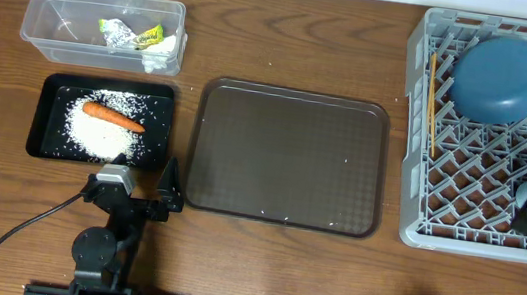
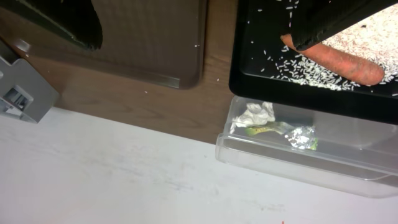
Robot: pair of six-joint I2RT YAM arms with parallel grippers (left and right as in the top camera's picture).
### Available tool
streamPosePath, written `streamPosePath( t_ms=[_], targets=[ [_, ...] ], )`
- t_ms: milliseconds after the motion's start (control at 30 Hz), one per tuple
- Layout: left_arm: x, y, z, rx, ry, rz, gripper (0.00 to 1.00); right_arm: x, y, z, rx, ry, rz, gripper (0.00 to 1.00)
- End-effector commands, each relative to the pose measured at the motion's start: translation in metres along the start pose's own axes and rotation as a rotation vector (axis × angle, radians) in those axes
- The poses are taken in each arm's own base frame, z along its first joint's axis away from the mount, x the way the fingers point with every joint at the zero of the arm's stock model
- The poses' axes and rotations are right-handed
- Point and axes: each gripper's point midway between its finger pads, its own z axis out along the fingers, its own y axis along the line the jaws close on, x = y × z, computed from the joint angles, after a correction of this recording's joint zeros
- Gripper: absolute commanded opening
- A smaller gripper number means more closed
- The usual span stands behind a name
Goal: Sort waste into correct bins and load items into the dishwasher rack
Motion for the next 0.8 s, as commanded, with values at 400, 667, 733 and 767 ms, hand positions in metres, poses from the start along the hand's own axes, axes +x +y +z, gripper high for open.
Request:
streamPosePath(
  t_ms=[400, 667, 733, 767],
  targets=[
    [0.015, 0.004, 0.001, -0.008, 0.045, 0.011, 0.99, 0.079, 0.019, 0.047, -0.259, -0.163, 0.014, 0.99],
    [0.015, 0.004, 0.001, -0.008, 0.045, 0.011, 0.99, 0.126, 0.021, 0.078, -0.343, -0.254, -0.004, 0.99],
    [0.015, 0.004, 0.001, -0.008, 0.045, 0.011, 0.99, 0.134, 0.02, 0.087, -0.352, -0.276, -0.005, 0.99],
    [0.015, 0.004, 0.001, -0.008, 0.045, 0.011, 0.99, 0.138, 0.019, 0.091, -0.358, -0.292, -0.005, 0.99]
  ],
)
